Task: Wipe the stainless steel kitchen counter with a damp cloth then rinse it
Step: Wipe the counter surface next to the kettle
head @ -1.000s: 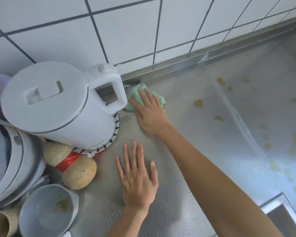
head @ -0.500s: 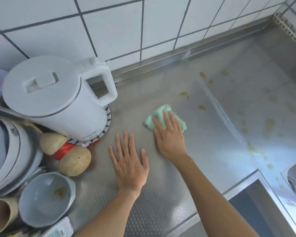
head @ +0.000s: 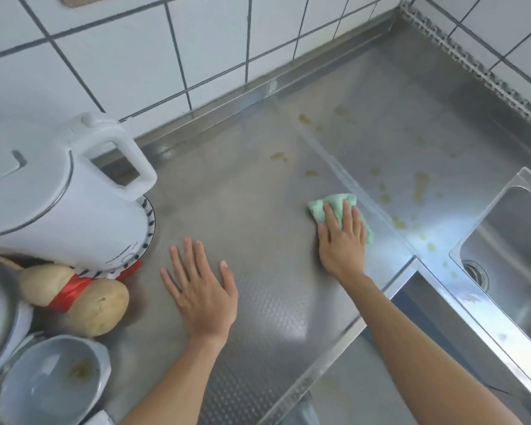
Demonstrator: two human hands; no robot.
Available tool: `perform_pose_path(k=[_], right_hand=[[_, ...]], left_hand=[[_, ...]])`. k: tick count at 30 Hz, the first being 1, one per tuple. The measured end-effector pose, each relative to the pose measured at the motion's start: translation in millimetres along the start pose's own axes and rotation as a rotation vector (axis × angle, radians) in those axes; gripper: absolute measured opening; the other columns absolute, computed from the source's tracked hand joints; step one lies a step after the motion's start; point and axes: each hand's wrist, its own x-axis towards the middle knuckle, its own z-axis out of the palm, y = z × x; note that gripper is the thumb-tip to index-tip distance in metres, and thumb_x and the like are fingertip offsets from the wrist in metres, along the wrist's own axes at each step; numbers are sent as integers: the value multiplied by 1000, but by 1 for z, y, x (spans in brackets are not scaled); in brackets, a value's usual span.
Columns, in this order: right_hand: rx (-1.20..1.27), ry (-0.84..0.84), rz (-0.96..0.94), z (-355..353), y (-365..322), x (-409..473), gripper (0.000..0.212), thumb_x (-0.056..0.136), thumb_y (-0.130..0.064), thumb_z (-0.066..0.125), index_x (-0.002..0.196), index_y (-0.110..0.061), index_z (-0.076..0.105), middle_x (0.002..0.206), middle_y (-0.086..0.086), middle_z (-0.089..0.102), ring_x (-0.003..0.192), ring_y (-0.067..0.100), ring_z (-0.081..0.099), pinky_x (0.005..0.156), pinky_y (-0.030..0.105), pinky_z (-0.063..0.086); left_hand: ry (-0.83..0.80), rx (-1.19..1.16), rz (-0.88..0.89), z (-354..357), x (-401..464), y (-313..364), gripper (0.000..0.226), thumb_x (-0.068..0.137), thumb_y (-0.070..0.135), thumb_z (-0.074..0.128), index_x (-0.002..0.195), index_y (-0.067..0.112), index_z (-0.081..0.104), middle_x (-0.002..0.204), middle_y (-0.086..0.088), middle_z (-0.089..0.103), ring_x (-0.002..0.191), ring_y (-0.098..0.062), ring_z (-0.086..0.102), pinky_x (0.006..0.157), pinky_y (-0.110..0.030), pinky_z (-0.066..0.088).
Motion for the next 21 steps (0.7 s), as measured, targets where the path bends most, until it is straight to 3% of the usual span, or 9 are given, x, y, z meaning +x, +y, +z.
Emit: perform_pose_path(k=[2,6,9,12,16,21], right_hand=[[14,4,9,12,-41,9,50,108,-42,34,157,-33,33,171,8,11,158,32,4,128,47,3],[16,-80,-425,32,-70,-29,48,106,-38,42,154,-32,41,168,9,22,157,34,11,127,50,12],[-9,-150,-660,30,-27,-77,45,108,-37,40,153,-33,42,168,4,23,157,29,13,126,50,16],[-97,-188,-766,12,47,-86,45,109,-44,35,154,-38,35,170,-2,18,159,23,6,128,47,14],[-116,-174,-578,-24,106,-30,49,108,-44,36,157,-36,33,169,0,19,158,23,9,124,53,24],[23,-19,-174,-22,47,60,48,107,-36,41,155,-29,40,168,9,22,157,31,12,127,48,12]], left_hand=[[3,5,2,1,0,0,63,101,44,40,155,12,38,167,-6,32,161,-30,16,127,-58,15],[-16,19,0,-3,-1,2,61,100,41,42,153,11,40,166,-7,34,159,-31,20,126,-60,17],[-54,-6,17,-11,3,9,54,100,33,41,150,13,46,164,-5,39,157,-34,25,122,-65,20],[-80,-31,165,-15,10,32,47,99,25,43,145,17,52,160,-2,46,155,-31,33,120,-65,27],[-117,-81,235,-9,38,81,50,100,26,53,148,14,50,163,-5,42,156,-30,31,121,-61,29],[-155,-11,201,13,53,123,58,101,37,46,156,18,41,168,1,33,161,-30,18,127,-61,16]])
